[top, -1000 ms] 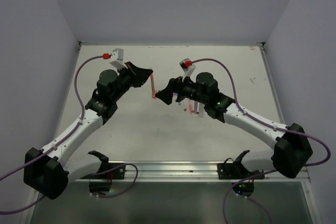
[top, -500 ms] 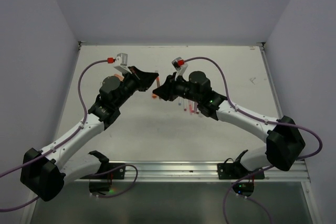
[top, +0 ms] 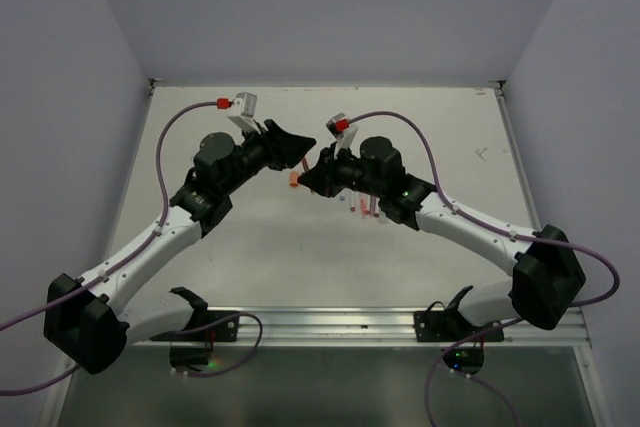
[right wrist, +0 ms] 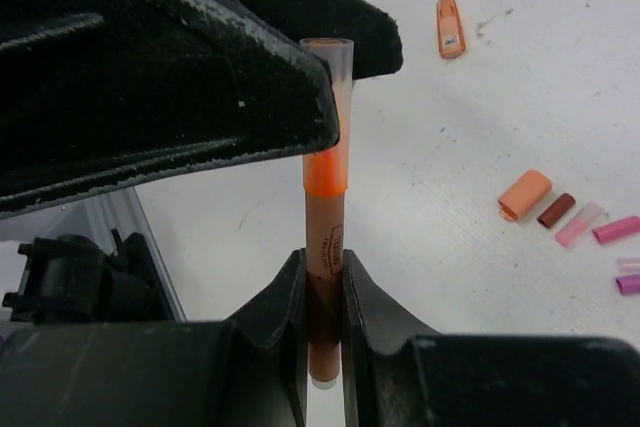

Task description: Open the pen caps

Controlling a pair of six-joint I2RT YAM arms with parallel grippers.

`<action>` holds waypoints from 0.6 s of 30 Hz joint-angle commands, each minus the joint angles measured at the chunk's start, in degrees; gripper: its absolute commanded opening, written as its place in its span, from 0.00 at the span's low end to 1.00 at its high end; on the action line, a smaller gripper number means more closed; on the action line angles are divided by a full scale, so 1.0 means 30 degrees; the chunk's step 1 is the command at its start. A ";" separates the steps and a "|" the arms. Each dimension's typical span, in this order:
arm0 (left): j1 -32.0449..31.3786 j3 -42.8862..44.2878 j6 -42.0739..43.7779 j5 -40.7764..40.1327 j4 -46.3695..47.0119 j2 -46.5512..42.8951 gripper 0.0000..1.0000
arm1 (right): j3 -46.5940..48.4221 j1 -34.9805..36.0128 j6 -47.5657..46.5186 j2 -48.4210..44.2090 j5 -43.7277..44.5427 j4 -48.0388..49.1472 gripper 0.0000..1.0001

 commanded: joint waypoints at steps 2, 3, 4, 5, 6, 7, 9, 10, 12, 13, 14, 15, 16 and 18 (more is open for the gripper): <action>-0.0036 0.1525 0.1291 0.1873 -0.1157 0.0270 0.55 | 0.0586 0.0097 -0.1835 -0.1085 -0.0112 -0.1273 0.00; -0.0036 0.1525 0.1320 0.1991 -0.1187 0.0329 0.55 | 0.0615 0.0097 -0.1925 -0.1115 -0.0170 -0.1390 0.00; -0.0036 0.1554 0.1350 0.2137 -0.1332 0.0475 0.55 | 0.0732 0.0097 -0.1983 -0.1115 -0.0199 -0.1594 0.00; -0.0036 0.1583 0.1379 0.2313 -0.1420 0.0563 0.55 | 0.0762 0.0097 -0.2100 -0.1115 -0.0229 -0.1683 0.00; -0.0036 0.1555 0.1379 0.2401 -0.1450 0.0651 0.55 | 0.0791 0.0097 -0.2130 -0.1144 -0.0200 -0.1713 0.00; -0.0036 0.1554 0.1350 0.2489 -0.1480 0.0797 0.56 | 0.0792 0.0097 -0.2131 -0.1173 -0.0171 -0.1713 0.00; -0.0036 0.1467 0.1350 0.2607 -0.1509 0.0886 0.55 | 0.0821 0.0068 -0.2131 -0.1174 -0.0112 -0.1684 0.00; -0.0036 0.1438 0.1350 0.2665 -0.1480 0.0944 0.55 | 0.0792 0.0097 -0.2131 -0.1174 -0.0083 -0.1655 0.00; -0.0036 0.1350 0.1379 0.2637 -0.1509 0.0945 0.54 | 0.0821 0.0097 -0.2101 -0.1203 -0.0024 -0.1626 0.00; -0.0036 0.1349 0.1379 0.2637 -0.1480 0.1003 0.52 | 0.0821 0.0097 -0.2072 -0.1203 0.0063 -0.1567 0.00; -0.0036 0.1291 0.1379 0.2579 -0.1480 0.1003 0.51 | 0.0821 0.0097 -0.2043 -0.1174 0.0122 -0.1538 0.00; -0.0007 0.1175 0.1379 0.2578 -0.1451 0.1003 0.49 | 0.0821 0.0097 -0.2014 -0.1203 0.0152 -0.1508 0.00; -0.0036 0.1174 0.1350 0.2549 -0.1393 0.1003 0.44 | 0.0792 0.0097 -0.1984 -0.1232 0.0239 -0.1508 0.00; -0.0036 0.1028 0.1350 0.2520 -0.1305 0.0974 0.38 | 0.0763 0.0097 -0.1955 -0.1232 0.0269 -0.1421 0.00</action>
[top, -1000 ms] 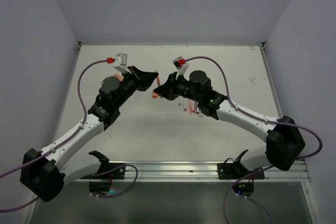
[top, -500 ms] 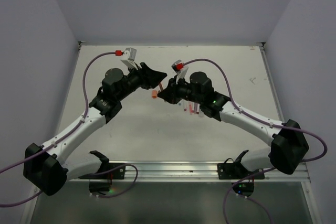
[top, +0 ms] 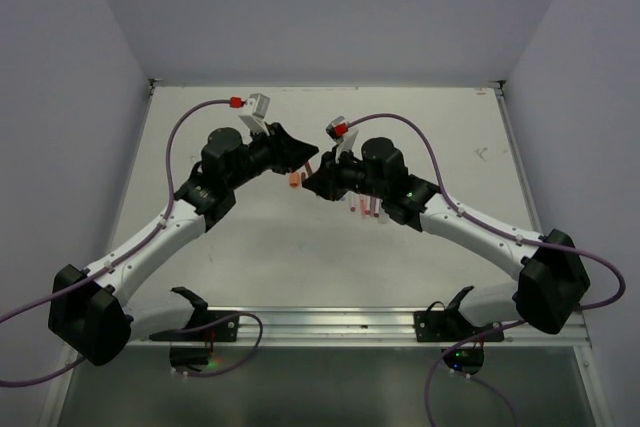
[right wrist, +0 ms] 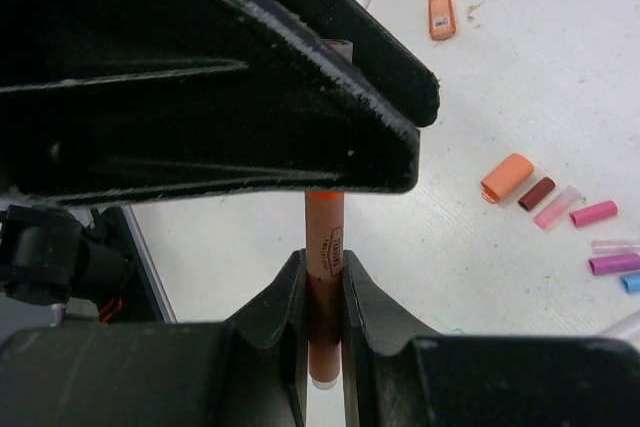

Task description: Open the pen caps

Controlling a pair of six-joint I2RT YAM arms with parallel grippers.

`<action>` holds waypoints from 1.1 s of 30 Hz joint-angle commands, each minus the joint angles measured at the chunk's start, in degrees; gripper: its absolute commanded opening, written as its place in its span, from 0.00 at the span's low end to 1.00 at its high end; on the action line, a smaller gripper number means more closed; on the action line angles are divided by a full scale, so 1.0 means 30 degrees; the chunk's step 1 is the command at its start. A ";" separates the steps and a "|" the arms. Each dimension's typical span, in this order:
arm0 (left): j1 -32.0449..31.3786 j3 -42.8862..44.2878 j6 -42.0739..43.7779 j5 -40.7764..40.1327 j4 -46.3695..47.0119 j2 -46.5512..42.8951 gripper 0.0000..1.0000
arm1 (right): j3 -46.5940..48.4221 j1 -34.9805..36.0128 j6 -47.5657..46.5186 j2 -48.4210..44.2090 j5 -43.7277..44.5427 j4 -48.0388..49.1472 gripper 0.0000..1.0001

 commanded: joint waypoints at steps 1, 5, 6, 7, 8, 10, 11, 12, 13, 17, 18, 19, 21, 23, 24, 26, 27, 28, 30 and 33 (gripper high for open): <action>-0.0043 0.0117 0.0337 0.0436 0.0320 -0.0024 0.33 | 0.0791 0.0097 -0.0330 -0.0555 0.0385 0.0314 0.00; -0.0043 -0.0001 0.0249 0.0378 0.0467 -0.0024 0.18 | 0.0763 0.0097 -0.0243 -0.0584 0.0415 0.0314 0.00; -0.0043 0.0028 0.0220 0.0377 0.0496 -0.0024 0.14 | 0.0762 0.0097 -0.0213 -0.0642 0.0444 0.0343 0.00; -0.0014 -0.0030 0.0075 0.0348 0.0613 -0.0053 0.06 | 0.0704 0.0097 -0.0155 -0.0671 0.0444 0.0372 0.00; -0.0043 -0.0204 -0.0043 0.0261 0.0759 -0.0082 0.02 | 0.0675 0.0097 -0.0067 -0.0730 0.0473 0.0372 0.00; -0.0043 -0.0556 -0.0568 0.0289 0.1574 -0.0258 0.00 | 0.0558 0.0097 -0.0067 -0.0847 0.0416 0.0460 0.00; -0.0043 -0.0732 -0.0687 0.0376 0.1986 -0.0374 0.00 | 0.0499 0.0097 -0.0038 -0.0877 0.0270 0.0518 0.00; -0.0043 -0.1110 -0.0804 0.0435 0.2397 -0.0578 0.00 | 0.0412 0.0097 -0.0037 -0.0877 0.0008 0.0577 0.00; -0.0043 -0.1259 -0.0951 0.0378 0.3068 -0.0755 0.00 | 0.0237 0.0097 -0.0037 -0.0848 -0.0749 0.0664 0.00; 0.0044 -0.1758 -0.1010 0.0493 0.4916 -0.1399 0.00 | -0.0700 0.0097 0.0196 -0.1052 -0.2833 0.1279 0.00; 0.0074 -0.1817 -0.1098 0.0668 0.5413 -0.1633 0.00 | -0.0964 0.0068 0.0342 -0.1140 -0.3214 0.1455 0.00; 0.0248 -0.1904 -0.1214 0.0844 0.6462 -0.1722 0.00 | -0.1488 0.0068 0.0431 -0.1257 -0.3653 0.1920 0.00; 0.0424 -0.2022 -0.1245 0.1576 0.7464 -0.1898 0.00 | -0.1989 0.0068 0.0753 -0.1404 -0.4796 0.2391 0.00; 0.0804 -0.2051 -0.1566 0.2625 0.8870 -0.1899 0.00 | -0.2546 0.0068 0.0958 -0.1521 -0.5818 0.2978 0.00; 0.0980 -0.2052 -0.1741 0.2981 0.9368 -0.1870 0.00 | -0.2693 0.0068 0.0988 -0.1579 -0.6086 0.3154 0.00; 0.1391 -0.1964 -0.2035 0.3683 1.0250 -0.1782 0.00 | -0.3016 0.0038 0.0988 -0.1667 -0.6729 0.3243 0.00; 0.1508 -0.1906 -0.2123 0.3891 1.0455 -0.1666 0.00 | -0.3104 0.0038 0.0901 -0.1726 -0.6878 0.3272 0.00; 0.1799 -0.1847 -0.2240 0.3951 1.0573 -0.1636 0.00 | -0.3279 0.0009 0.0871 -0.1726 -0.6967 0.3331 0.00; 0.2065 -0.1701 -0.2358 0.3573 1.0459 -0.1664 0.00 | -0.3398 -0.0020 0.0638 -0.1785 -0.6359 0.3157 0.00; 0.2242 -0.0737 -0.1482 0.1322 0.7947 -0.1840 0.00 | -0.3427 0.0009 -0.0240 -0.1902 -0.3646 0.1232 0.00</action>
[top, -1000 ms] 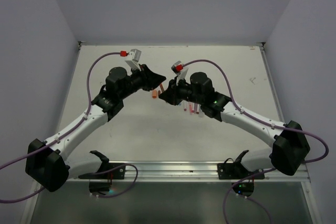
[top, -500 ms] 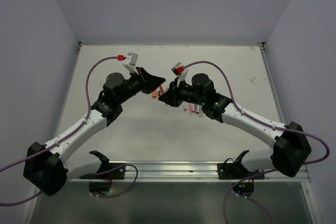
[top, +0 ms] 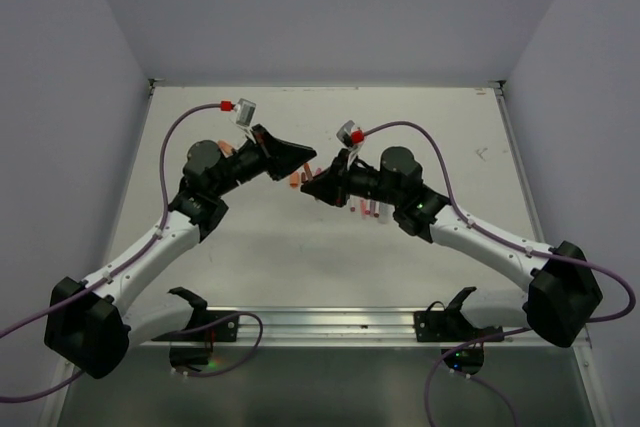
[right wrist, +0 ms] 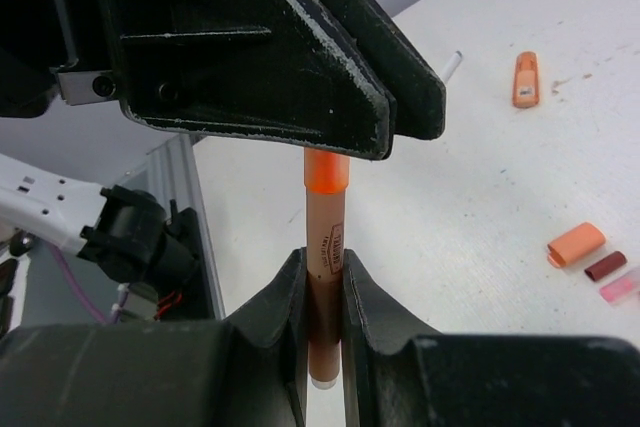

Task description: Open the pen caps

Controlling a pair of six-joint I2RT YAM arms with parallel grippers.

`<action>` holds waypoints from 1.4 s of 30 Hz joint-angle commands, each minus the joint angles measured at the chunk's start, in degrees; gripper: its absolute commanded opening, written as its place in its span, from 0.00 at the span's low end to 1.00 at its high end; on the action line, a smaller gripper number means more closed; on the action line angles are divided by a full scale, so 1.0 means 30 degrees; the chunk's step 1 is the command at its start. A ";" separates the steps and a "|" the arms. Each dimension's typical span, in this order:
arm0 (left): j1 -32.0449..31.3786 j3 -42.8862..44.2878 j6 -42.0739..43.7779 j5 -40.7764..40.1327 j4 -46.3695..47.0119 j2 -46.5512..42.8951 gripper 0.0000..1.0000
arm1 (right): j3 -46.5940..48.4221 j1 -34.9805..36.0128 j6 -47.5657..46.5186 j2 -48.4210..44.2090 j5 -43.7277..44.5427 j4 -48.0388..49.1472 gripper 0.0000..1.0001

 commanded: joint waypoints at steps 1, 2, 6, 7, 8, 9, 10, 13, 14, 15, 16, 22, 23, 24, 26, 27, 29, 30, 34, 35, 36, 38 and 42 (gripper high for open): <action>0.0821 0.1968 0.0624 -0.3811 0.0317 -0.0551 0.00 | -0.0631 0.0403 -0.1377 -0.0212 0.0980 -0.4181 0.00; 0.0792 0.2464 0.0715 -0.5094 -0.0394 -0.0580 0.00 | -0.0483 0.0432 -0.2019 -0.0154 0.1799 -0.4826 0.00; 0.0151 0.3230 0.0570 -0.8439 -0.3176 -0.0580 0.00 | -0.0628 0.0432 -0.2319 -0.0270 0.4762 -0.6061 0.00; -0.0085 0.3347 0.0541 -0.9201 -0.3533 -0.0580 0.00 | -0.0773 0.0461 -0.2203 -0.0242 0.5724 -0.6063 0.00; -0.0348 0.3406 0.0482 -1.0891 -0.3739 -0.0580 0.00 | -0.0833 0.0461 -0.1998 -0.0212 0.6197 -0.6092 0.00; -0.0612 0.3378 0.0366 -1.1691 -0.3915 -0.0580 0.00 | -0.0862 0.0490 -0.1938 -0.0154 0.6637 -0.6121 0.00; -0.1195 0.3465 0.0220 -1.3091 -0.4120 -0.0580 0.00 | -0.0833 0.0577 -0.1851 0.0050 0.7193 -0.6266 0.00; -0.2457 0.3728 0.0189 -1.5642 -0.4502 -0.0142 0.00 | -0.0687 0.0753 -0.1530 0.0577 0.7898 -0.6502 0.00; -0.2721 0.3758 0.0160 -1.5886 -0.4416 -0.0054 0.00 | -0.0687 0.0754 -0.1470 0.0666 0.7872 -0.6502 0.00; -0.2956 0.3729 0.0276 -1.5859 -0.3980 0.0179 0.00 | -0.0687 0.0754 -0.1440 0.0725 0.7814 -0.6502 0.00; -0.2988 0.4077 0.0306 -1.5830 -0.4034 0.0327 0.00 | -0.0716 0.0783 -0.1382 0.0726 0.7785 -0.6502 0.00; -0.2697 0.6243 0.2414 -1.4842 -0.7076 0.1790 0.00 | -0.1272 -0.0178 -0.0591 -0.0094 0.9219 -0.8227 0.00; -0.2405 0.6394 0.2531 -1.4224 -0.7574 0.2344 0.00 | -0.1331 -0.0502 -0.0445 -0.0182 0.9539 -0.8550 0.00; -0.1735 0.6511 0.2678 -1.3551 -0.8536 0.2582 0.00 | -0.1360 -0.0941 -0.0357 -0.0328 0.9687 -0.9249 0.00; -0.0941 0.6746 0.2883 -1.1676 -0.9508 0.3486 0.00 | -0.1477 -0.2346 -0.0065 -0.0504 0.9689 -0.9984 0.00; -0.0154 0.6805 0.3174 -1.1147 -1.0847 0.3811 0.00 | -0.1536 -0.3279 -0.0034 -0.0708 0.9689 -1.0220 0.00; 0.0524 0.7214 0.3585 -0.9943 -1.2085 0.5036 0.02 | -0.1478 -0.4105 -0.0150 -0.0711 0.9718 -1.0718 0.00; 0.0963 0.7389 0.4109 -0.9564 -1.3309 0.5480 0.02 | -0.1275 -0.4834 -0.0209 -0.0623 0.9776 -1.1359 0.00; 0.1319 0.8326 0.5372 -0.9239 -1.5662 0.7911 0.02 | -0.1214 -0.6743 0.0346 0.0517 0.9337 -1.2156 0.00; 0.1348 0.8503 0.5519 -0.9238 -1.6071 0.8873 0.02 | -0.1243 -0.7036 0.0521 0.0752 0.8699 -1.2156 0.00; 0.1435 0.8620 0.5637 -0.9209 -1.6481 0.9318 0.02 | -0.1272 -0.7387 0.0610 0.0900 0.8577 -1.2185 0.00; 0.1523 0.8621 0.5696 -0.8917 -1.6543 1.0428 0.02 | -0.1273 -0.7624 0.0844 0.1425 0.8372 -1.2186 0.00; 0.1641 0.8884 0.5726 -0.8419 -1.6368 1.2277 0.05 | -0.1273 -0.8384 0.0876 0.2393 0.8109 -1.2099 0.00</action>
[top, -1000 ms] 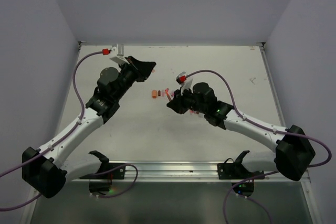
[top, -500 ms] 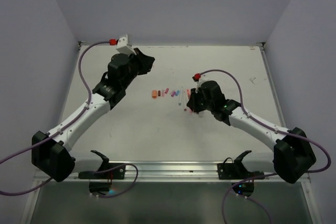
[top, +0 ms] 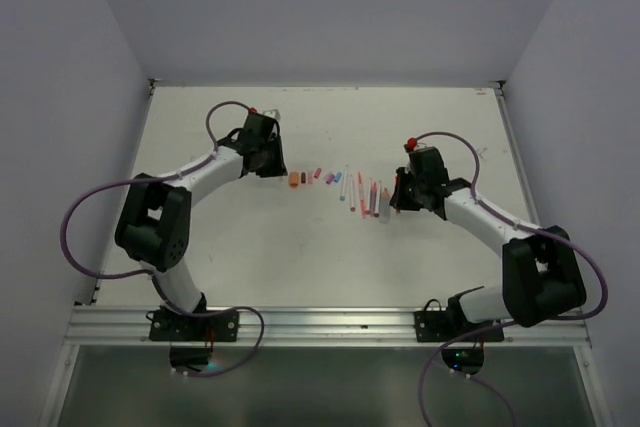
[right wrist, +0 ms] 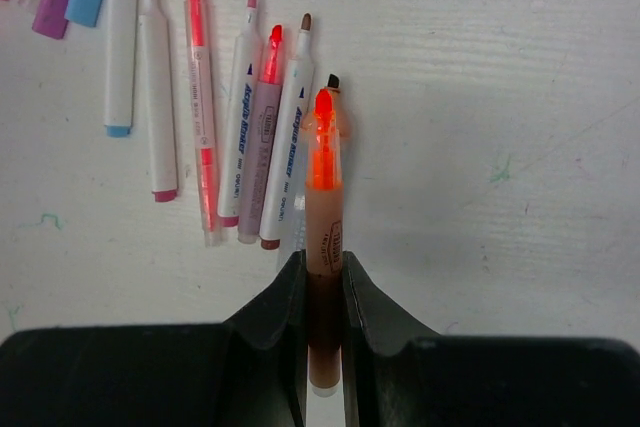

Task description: Open the pen caps

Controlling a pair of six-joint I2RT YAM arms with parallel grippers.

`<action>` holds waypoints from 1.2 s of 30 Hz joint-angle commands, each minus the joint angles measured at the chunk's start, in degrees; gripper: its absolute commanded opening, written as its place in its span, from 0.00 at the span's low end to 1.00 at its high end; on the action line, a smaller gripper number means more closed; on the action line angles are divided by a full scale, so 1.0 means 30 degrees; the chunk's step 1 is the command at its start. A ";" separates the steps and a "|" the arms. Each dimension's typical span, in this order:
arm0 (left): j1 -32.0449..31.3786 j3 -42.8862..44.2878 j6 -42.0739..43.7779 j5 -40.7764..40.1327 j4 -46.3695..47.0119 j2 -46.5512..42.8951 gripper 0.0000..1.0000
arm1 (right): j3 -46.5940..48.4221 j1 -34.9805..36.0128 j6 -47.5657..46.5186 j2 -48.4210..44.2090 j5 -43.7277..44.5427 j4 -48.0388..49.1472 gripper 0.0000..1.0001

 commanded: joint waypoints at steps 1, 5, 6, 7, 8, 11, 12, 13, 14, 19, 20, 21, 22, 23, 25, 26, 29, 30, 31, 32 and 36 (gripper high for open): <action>0.0228 0.1518 0.0808 0.1213 -0.0733 0.1205 0.05 | 0.0155 -0.0576 0.0350 0.0697 -0.0825 -0.0099 0.00; 0.0228 0.2194 0.0867 0.1216 -0.0618 0.3021 0.06 | 0.0068 -0.0957 0.0204 0.1196 -0.0914 0.0135 0.00; 0.0257 0.2340 0.0867 0.1187 -0.0530 0.3229 0.07 | 0.0068 -0.0987 0.0175 0.1255 -0.0972 0.0194 0.00; 0.0257 0.2429 0.0867 0.1186 -0.0500 0.3405 0.07 | 0.0068 -0.0987 0.0145 0.1429 -0.1060 0.0195 0.00; 0.0257 0.2517 0.0838 0.1186 -0.0412 0.3813 0.08 | 0.0068 -0.1016 0.0145 0.1576 -0.1090 0.0166 0.00; 0.0286 0.2868 0.0838 0.1274 -0.0324 0.4458 0.10 | 0.0155 -0.1046 0.0057 0.2191 -0.1323 0.0311 0.00; 0.0315 0.2985 0.0838 0.1274 -0.0324 0.4577 0.11 | 0.0155 -0.1046 0.0057 0.2454 -0.1382 0.0341 0.01; 0.0316 0.3044 0.0809 0.1303 -0.0324 0.4665 0.12 | 0.0155 -0.1046 0.0057 0.2572 -0.1557 0.0399 0.02; 0.0345 0.3045 0.0808 0.1333 -0.0295 0.4811 0.14 | 0.0126 -0.1046 0.0057 0.2690 -0.1646 0.0574 0.05; 0.0403 0.3162 0.0691 0.1362 -0.0177 0.5310 0.21 | 0.0097 -0.1046 0.0115 0.3071 -0.1589 0.0956 0.10; 0.0432 0.3133 0.0633 0.1304 -0.0148 0.5311 0.22 | 0.0039 -0.1046 0.0174 0.3072 -0.1559 0.1043 0.12; 0.0462 0.3075 0.0604 0.1304 -0.0090 0.5340 0.24 | 0.0067 -0.1046 0.0174 0.3072 -0.1530 0.1073 0.15; 0.0491 0.3045 0.0574 0.1275 -0.0060 0.5369 0.27 | 0.0039 -0.1046 0.0203 0.3072 -0.1529 0.1132 0.16; 0.0520 0.3016 0.0516 0.1245 -0.0031 0.5369 0.29 | 0.0009 -0.1046 0.0204 0.2985 -0.1500 0.1190 0.18; 0.0579 0.2986 0.0428 0.1186 -0.0060 0.5370 0.33 | -0.0050 -0.1045 0.0262 0.2868 -0.1471 0.1220 0.25; 0.0608 0.2899 0.0370 0.1186 -0.0060 0.5369 0.35 | -0.0079 -0.1046 0.0291 0.2838 -0.1442 0.1249 0.27; 0.0696 0.2724 0.0281 0.1127 -0.0031 0.5194 0.41 | -0.0137 -0.1046 0.0350 0.2575 -0.1441 0.1307 0.31; 0.0696 0.2665 0.0252 0.1128 -0.0031 0.5020 0.43 | -0.0195 -0.1046 0.0437 0.2429 -0.1442 0.1337 0.32; 0.0754 0.2577 0.0194 0.1099 -0.0002 0.4902 0.45 | -0.0225 -0.1046 0.0467 0.2340 -0.1383 0.1395 0.35; 0.0784 0.2460 0.0135 0.1040 -0.0001 0.4756 0.46 | -0.0254 -0.1017 0.0554 0.2049 -0.1325 0.1367 0.36; 0.0960 0.2254 -0.0100 0.0602 -0.0089 0.3208 0.60 | -0.0138 -0.1046 0.0731 0.0877 -0.0858 0.0987 0.40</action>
